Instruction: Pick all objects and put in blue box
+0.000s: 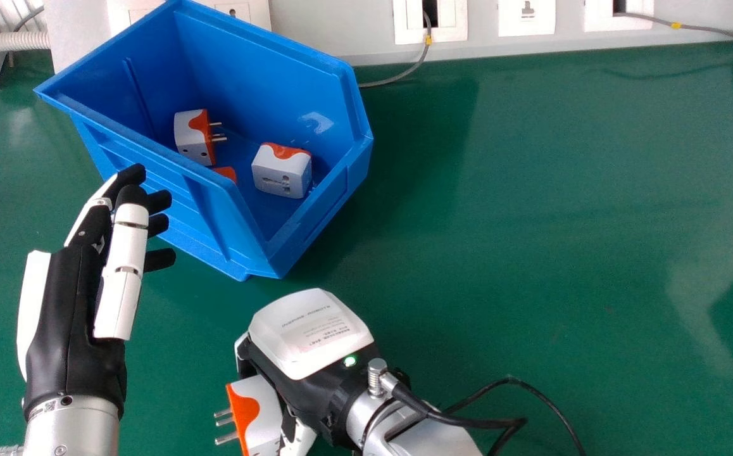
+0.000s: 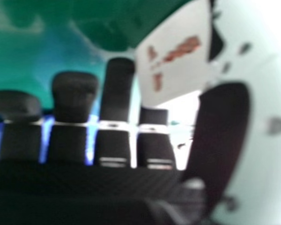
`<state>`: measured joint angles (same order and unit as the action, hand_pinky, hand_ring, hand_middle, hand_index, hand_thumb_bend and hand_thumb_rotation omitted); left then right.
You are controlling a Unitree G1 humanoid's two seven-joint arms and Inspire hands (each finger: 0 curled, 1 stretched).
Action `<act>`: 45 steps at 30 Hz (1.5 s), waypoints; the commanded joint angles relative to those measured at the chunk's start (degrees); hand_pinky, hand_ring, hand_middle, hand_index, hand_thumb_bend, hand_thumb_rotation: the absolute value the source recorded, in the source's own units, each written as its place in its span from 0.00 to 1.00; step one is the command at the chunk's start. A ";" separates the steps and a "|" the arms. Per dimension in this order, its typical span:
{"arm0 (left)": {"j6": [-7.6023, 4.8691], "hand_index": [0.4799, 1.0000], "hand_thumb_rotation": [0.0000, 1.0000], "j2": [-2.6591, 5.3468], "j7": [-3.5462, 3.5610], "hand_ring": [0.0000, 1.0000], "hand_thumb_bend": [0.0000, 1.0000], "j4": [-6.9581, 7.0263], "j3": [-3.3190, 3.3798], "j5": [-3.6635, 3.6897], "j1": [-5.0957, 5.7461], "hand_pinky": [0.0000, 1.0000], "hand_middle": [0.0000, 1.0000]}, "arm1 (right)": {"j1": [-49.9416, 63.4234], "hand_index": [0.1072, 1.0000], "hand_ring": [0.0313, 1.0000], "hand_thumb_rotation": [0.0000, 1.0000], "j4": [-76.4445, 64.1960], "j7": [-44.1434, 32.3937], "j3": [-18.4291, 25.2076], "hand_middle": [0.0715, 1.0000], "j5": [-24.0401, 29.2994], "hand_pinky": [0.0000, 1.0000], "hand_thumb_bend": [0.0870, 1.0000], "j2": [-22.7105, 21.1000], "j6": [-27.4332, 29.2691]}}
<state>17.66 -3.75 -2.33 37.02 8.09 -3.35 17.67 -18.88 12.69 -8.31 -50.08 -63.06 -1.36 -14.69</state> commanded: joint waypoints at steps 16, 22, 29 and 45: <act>-0.27 0.74 0.93 -0.44 0.53 0.82 0.35 1.77 0.53 -0.11 -0.15 0.72 0.82 | 1.24 0.42 0.08 0.00 -2.24 0.10 1.01 0.43 0.12 0.05 0.48 -0.73 -1.03; -0.27 0.74 0.93 -0.36 1.02 0.82 0.35 1.69 1.08 0.42 -0.25 0.72 0.82 | 1.41 0.41 0.08 0.00 -3.78 -0.44 2.76 0.43 1.18 0.05 0.48 0.10 -1.99; -0.37 0.74 0.93 -0.41 1.31 0.82 0.35 1.44 1.57 1.05 -0.38 0.72 0.82 | 2.14 0.41 0.09 0.00 -8.71 -3.34 4.22 0.43 0.73 0.07 0.48 0.70 -5.30; -0.83 0.74 0.93 -0.87 2.21 0.82 0.36 0.48 2.64 1.46 -0.79 0.73 0.82 | 4.68 0.41 0.08 0.00 -16.28 -1.72 8.39 0.41 3.27 0.06 0.48 1.52 -6.37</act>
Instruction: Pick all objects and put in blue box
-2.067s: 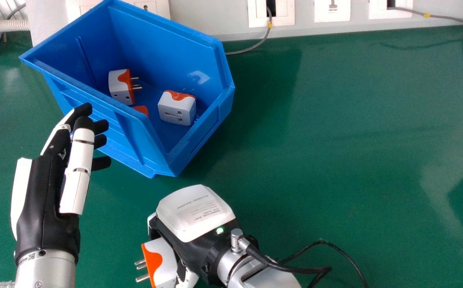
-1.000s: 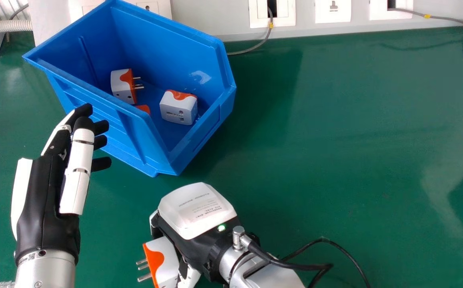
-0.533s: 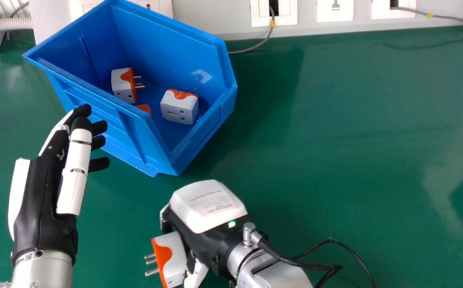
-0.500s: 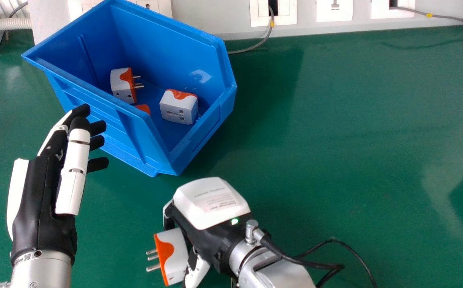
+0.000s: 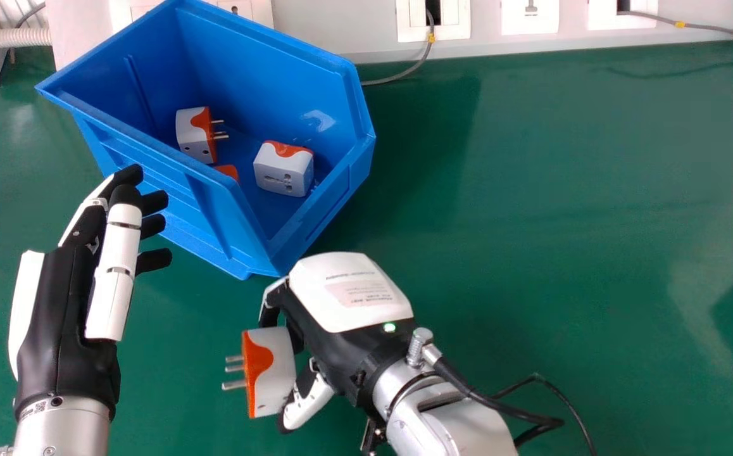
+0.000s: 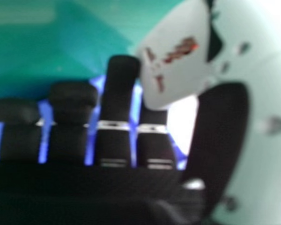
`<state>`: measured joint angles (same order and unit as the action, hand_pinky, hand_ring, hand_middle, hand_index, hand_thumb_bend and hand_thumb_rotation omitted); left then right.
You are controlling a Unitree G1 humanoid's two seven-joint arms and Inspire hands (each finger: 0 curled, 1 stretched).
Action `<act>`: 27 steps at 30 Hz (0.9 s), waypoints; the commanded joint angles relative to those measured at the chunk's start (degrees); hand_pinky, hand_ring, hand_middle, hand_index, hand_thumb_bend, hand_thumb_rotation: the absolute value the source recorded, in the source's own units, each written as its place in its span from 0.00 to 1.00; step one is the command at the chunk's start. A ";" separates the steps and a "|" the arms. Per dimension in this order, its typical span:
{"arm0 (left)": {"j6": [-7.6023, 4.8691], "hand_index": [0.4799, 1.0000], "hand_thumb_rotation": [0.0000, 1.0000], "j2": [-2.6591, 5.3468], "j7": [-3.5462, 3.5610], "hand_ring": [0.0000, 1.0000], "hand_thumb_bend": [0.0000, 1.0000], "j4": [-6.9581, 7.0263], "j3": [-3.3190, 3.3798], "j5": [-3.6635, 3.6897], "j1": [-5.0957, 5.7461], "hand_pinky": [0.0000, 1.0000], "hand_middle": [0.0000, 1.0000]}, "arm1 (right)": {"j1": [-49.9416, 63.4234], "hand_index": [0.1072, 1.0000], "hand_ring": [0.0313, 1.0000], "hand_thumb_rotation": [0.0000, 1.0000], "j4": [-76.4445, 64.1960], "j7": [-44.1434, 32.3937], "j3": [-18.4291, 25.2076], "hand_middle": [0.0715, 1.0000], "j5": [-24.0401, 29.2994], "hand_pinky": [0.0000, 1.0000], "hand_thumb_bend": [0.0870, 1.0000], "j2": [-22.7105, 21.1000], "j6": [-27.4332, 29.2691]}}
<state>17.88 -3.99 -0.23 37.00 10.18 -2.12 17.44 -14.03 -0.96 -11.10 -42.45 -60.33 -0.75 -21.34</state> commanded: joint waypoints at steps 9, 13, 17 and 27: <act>-1.17 0.74 0.93 -0.82 0.30 0.82 0.37 -0.49 1.60 0.66 -1.44 0.72 0.82 | 2.27 0.45 0.24 0.00 -9.49 0.46 4.07 0.43 1.39 0.18 0.47 0.30 -0.38; -1.37 0.74 0.93 -0.82 0.23 0.81 0.36 -0.69 1.59 0.59 -1.60 0.72 0.81 | 3.79 0.46 0.29 0.00 -11.84 0.37 4.76 0.45 1.42 0.22 0.47 -0.73 -0.04; -1.85 0.73 0.93 -0.93 0.29 0.81 0.36 -1.46 1.79 0.67 -1.82 0.72 0.81 | 5.89 0.46 0.31 0.00 -14.00 0.55 6.00 0.46 2.53 0.24 0.47 -2.05 0.82; -2.28 0.73 0.93 -1.63 0.45 0.81 0.37 -2.62 2.13 0.88 -2.60 0.71 0.81 | 8.98 0.45 0.35 0.00 -19.74 -3.64 11.13 0.48 -0.31 0.28 0.46 -5.10 -3.87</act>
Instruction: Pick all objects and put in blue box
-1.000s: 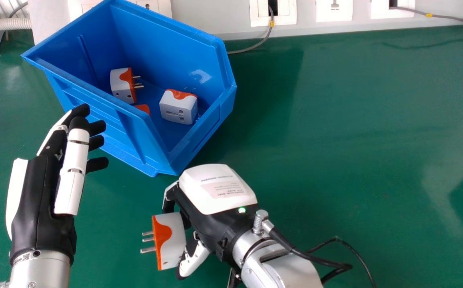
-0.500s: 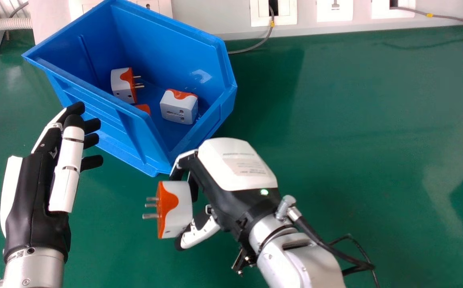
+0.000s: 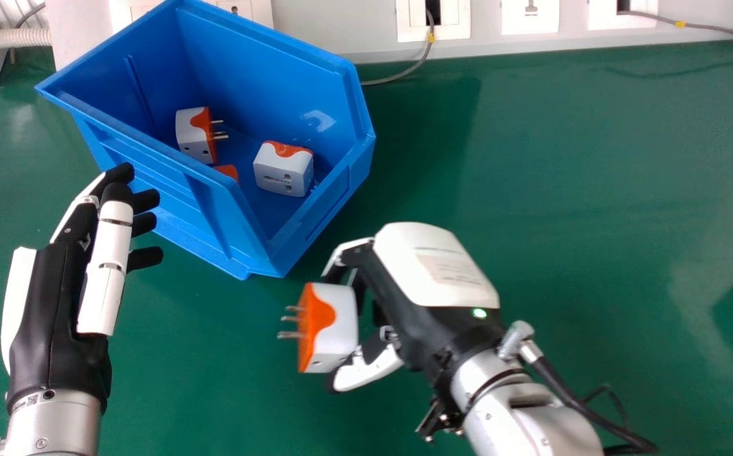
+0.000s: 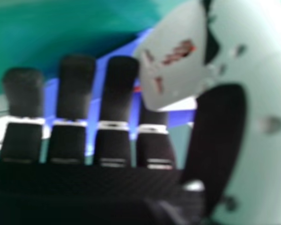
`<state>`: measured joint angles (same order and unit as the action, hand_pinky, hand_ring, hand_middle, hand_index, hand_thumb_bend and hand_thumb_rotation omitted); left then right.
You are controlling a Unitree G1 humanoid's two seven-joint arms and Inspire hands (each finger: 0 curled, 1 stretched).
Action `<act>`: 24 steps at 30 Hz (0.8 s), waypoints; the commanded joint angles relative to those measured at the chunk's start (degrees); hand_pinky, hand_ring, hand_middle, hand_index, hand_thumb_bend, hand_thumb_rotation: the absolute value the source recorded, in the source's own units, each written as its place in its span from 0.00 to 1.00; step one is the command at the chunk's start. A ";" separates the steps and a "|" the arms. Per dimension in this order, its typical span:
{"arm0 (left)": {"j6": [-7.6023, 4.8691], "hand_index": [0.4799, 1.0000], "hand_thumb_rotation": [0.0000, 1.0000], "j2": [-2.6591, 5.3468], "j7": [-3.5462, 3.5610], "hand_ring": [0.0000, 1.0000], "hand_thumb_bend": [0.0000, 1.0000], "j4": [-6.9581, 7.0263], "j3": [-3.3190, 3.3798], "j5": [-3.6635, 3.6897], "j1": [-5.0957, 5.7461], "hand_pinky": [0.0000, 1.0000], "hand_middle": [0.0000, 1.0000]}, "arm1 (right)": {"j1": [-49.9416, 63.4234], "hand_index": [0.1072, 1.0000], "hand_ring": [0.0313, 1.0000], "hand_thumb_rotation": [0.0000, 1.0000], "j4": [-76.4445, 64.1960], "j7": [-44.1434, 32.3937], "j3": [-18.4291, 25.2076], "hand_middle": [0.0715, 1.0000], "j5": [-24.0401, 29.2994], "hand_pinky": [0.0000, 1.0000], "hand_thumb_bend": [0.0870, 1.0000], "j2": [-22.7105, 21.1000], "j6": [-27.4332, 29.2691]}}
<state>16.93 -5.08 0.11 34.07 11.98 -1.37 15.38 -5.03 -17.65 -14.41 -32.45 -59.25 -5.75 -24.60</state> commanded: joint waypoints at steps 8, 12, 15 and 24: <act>-1.68 0.73 0.92 -0.64 0.24 0.81 0.37 -0.31 0.42 0.21 -0.67 0.72 0.81 | -2.57 0.48 0.36 0.00 -4.58 -2.39 6.13 0.47 -1.34 0.29 0.46 -1.09 -2.53; -1.60 0.73 0.92 -0.50 0.29 0.81 0.38 0.07 0.24 0.27 -0.38 0.72 0.81 | -6.92 0.48 0.35 0.00 -3.15 -1.70 8.45 0.46 -1.16 0.27 0.46 -1.69 -1.23; -1.51 0.73 0.92 -0.47 0.34 0.81 0.38 0.22 0.31 0.40 -0.19 0.72 0.80 | -9.77 0.49 0.34 0.00 -1.70 -0.94 9.23 0.45 -0.85 0.26 0.45 -1.85 -0.31; -1.79 0.72 0.92 -0.32 0.58 0.81 0.38 0.89 0.04 0.13 1.09 0.72 0.80 | -22.82 0.47 0.35 0.00 7.17 2.03 10.08 0.45 0.18 0.23 0.46 -0.59 2.38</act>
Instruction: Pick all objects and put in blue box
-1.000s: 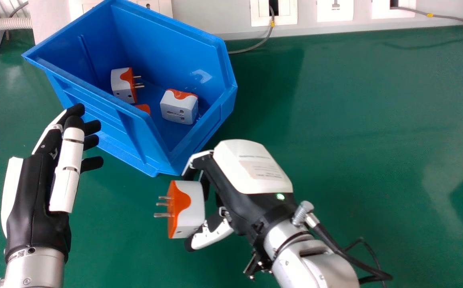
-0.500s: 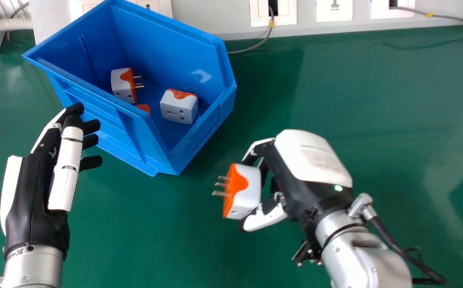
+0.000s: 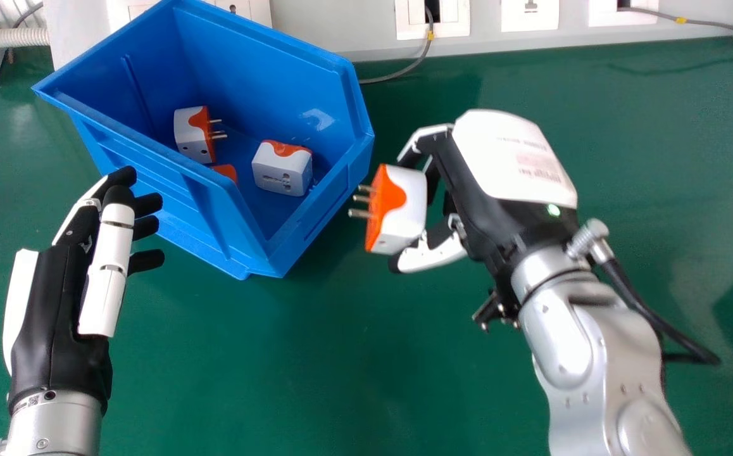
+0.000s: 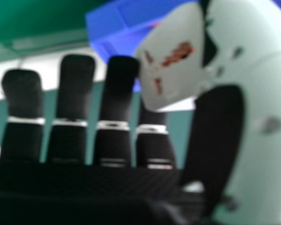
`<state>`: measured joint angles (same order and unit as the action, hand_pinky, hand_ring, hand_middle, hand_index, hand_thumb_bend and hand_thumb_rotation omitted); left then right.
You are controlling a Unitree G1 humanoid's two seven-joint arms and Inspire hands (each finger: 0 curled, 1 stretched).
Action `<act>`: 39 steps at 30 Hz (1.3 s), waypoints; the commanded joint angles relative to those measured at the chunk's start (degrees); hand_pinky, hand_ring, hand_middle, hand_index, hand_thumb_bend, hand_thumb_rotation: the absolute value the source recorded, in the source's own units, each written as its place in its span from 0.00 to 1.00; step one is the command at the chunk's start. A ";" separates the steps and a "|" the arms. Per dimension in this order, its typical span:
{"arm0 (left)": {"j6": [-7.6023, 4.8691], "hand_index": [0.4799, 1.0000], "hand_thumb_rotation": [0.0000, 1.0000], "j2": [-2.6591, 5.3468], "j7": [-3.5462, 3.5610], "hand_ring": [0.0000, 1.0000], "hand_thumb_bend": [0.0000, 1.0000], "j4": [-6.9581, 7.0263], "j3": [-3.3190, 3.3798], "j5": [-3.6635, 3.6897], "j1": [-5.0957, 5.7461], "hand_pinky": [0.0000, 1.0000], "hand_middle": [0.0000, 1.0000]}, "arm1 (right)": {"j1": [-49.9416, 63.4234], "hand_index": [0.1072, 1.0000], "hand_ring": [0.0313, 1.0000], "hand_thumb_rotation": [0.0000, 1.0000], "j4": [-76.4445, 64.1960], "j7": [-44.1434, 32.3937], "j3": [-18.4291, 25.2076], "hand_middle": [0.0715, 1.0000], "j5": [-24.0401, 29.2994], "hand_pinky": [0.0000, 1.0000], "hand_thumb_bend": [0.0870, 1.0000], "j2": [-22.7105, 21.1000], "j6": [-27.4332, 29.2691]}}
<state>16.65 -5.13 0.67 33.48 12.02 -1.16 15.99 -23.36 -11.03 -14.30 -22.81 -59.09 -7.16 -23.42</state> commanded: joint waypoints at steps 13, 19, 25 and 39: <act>-0.74 0.75 0.92 0.65 -0.92 0.83 0.38 3.94 -1.61 -1.62 2.91 0.75 0.82 | -25.71 0.49 0.36 0.00 27.10 9.77 -1.68 0.46 4.85 0.28 0.46 5.26 6.23; -1.51 0.76 0.92 0.81 -1.29 0.83 0.37 4.08 -2.15 -1.61 3.84 0.76 0.83 | -33.69 0.50 0.35 0.00 38.89 12.68 -3.47 0.46 7.23 0.28 0.45 7.61 8.92; -1.61 0.76 0.92 1.26 -1.61 0.84 0.37 4.39 -2.52 -1.73 4.32 0.76 0.83 | -41.00 0.50 0.35 0.00 51.53 17.01 -5.28 0.46 9.07 0.28 0.46 10.07 13.02; -1.72 0.77 0.92 2.23 -2.23 0.83 0.37 5.19 -2.95 -1.56 5.77 0.75 0.83 | -52.79 0.48 0.36 0.00 75.20 22.54 -7.26 0.46 12.88 0.30 0.46 16.30 15.78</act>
<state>15.99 -3.07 -1.36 36.75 9.19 -2.33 21.31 -72.00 63.14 6.25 -30.09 -46.98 8.10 -8.48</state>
